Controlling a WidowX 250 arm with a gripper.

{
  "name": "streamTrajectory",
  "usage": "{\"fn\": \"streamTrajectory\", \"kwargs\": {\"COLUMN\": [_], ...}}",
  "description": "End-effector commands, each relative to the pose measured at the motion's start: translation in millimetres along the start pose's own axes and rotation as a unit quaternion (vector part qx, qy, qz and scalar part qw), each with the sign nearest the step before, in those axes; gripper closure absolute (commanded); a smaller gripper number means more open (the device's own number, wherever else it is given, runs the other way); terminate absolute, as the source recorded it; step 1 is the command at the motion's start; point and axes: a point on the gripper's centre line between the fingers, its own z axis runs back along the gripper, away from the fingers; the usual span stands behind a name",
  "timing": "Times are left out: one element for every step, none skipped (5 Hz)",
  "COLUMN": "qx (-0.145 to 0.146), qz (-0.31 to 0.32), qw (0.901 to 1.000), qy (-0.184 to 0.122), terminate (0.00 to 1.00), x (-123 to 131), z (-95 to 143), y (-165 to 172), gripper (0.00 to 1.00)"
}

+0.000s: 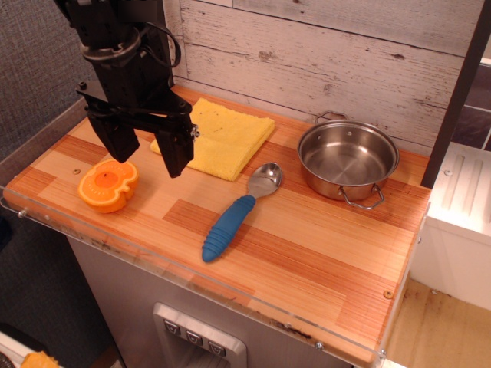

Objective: Place the orange to the right of the blue spoon

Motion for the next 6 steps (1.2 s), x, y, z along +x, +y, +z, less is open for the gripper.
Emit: {"fn": "streamTrajectory", "kwargs": {"qx": [0.0,-0.005,-0.009,0.006,0.023,0.041], "qz": [0.0,0.014,0.04,0.063,0.085,0.103], "qw": [1.0,0.9999,0.9991,0.9978,0.9957,0.9931], "qy": [0.0,0.003,0.004,0.017,0.03,0.039], "terminate": [0.0,0.0,0.0,0.0,0.0,0.0], "x": [0.0,-6.3,-15.3,-23.6,-28.7,-30.2], "z": [0.0,-2.2,-3.0,-6.1,-13.3,-20.9], "y": [0.0,16.4,38.0,62.9,80.8,91.3], "gripper": [0.0,0.0,0.0,0.0,0.0,0.0]}}
